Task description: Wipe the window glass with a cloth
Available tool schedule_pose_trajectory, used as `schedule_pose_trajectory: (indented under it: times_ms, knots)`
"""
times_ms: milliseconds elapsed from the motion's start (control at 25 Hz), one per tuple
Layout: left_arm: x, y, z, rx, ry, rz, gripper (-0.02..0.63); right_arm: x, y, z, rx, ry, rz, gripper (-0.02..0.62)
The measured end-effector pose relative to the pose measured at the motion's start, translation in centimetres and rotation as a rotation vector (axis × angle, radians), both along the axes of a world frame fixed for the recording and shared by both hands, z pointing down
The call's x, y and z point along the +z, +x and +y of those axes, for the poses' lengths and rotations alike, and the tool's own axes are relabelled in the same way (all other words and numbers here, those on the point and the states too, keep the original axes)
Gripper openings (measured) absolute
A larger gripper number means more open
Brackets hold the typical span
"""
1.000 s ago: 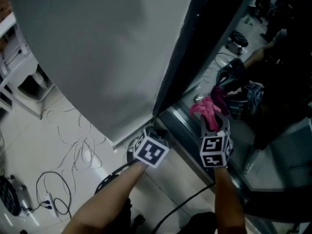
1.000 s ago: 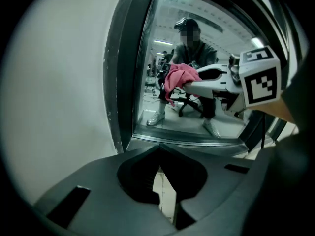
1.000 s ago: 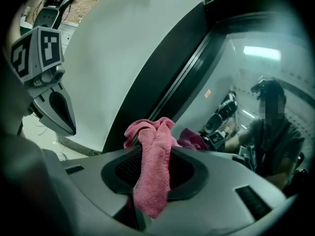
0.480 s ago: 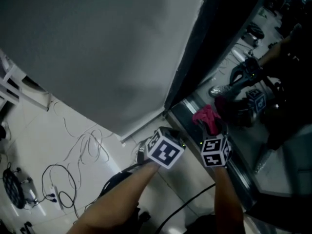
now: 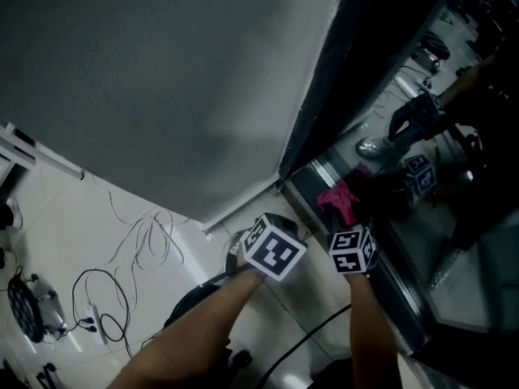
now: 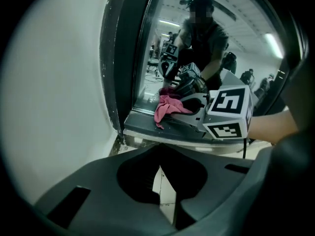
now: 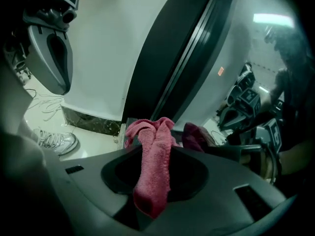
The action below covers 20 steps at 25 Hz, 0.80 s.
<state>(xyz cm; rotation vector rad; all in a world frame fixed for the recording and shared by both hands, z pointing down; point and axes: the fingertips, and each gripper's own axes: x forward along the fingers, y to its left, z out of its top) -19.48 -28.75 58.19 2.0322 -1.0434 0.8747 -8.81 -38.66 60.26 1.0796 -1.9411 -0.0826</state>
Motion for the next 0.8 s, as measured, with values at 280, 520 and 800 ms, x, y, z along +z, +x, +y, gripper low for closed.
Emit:
schedule_pose_trajectory:
  times_ms: [280,520,800]
  knots:
    - [0.0,-0.2,-0.1,0.003,-0.001,-0.001,0.005,4.7,1.2,0.7,0.051,-0.117,0.015,0.118]
    - [-0.1,-0.1,-0.4,0.004,-0.001,0.004,0.005,4.5,1.1,1.0,0.043,-0.127,0.016,0.12]
    - [-3.9,-0.2,-2.4,-0.019,0.142,0.043,0.005,-4.0,-1.1,2.8,0.021,-0.008,-0.105,0.12]
